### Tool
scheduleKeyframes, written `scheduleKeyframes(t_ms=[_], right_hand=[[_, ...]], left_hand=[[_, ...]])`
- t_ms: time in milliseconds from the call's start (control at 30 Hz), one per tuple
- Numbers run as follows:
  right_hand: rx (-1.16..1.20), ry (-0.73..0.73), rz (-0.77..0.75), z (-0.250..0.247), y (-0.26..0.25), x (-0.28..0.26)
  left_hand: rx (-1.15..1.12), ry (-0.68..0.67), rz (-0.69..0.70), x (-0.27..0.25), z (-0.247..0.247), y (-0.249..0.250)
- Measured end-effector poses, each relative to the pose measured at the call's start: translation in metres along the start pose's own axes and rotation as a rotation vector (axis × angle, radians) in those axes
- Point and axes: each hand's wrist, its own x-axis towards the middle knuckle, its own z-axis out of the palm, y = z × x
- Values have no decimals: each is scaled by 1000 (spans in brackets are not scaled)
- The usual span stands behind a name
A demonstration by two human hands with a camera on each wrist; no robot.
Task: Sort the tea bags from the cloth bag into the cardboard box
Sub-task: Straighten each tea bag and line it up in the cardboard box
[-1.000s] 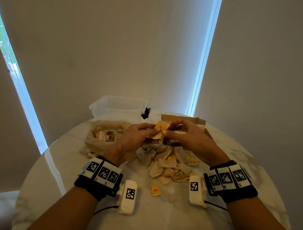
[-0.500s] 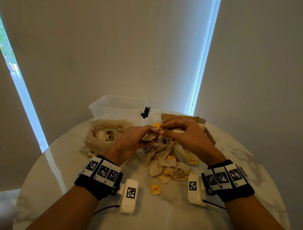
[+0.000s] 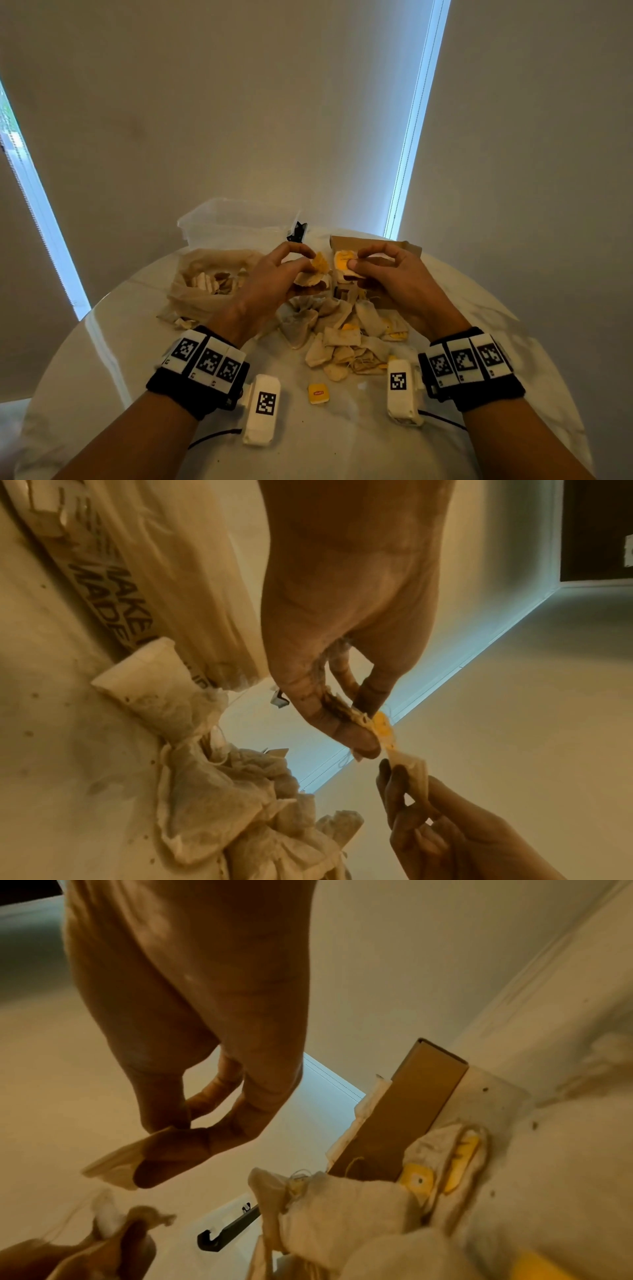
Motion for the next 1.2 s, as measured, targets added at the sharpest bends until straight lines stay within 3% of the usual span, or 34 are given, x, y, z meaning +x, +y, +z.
scheduleKeyframes(t_ms=[200,333,533,600,733,967,1067,1200], right_hand=[[-74,-24,-54,9,3,-4],[-153,-69,-19,2,0,-3],[-781,-168,97,-31,6,7],[-857,-215,160,-30,10,10],[-772,-194,115,-30,7,9],[-164,-93,42,-30,-13,-2],[-133,-112,1,-22,-12,-5],[-191,-144,-58,-10,-8,-6]], left_hand=[[2,-102,-36,-3,8,2],[111,-27,53,-1,3,-3],[101,12,12,1,-2,-2],[103,18,-3,1,-1,-2],[126,24,2,2,-2,-2],[325,-82,24,-2,-3,0],[314,-154,16,-3,2,2],[432,-116,121,-3,5,-2]])
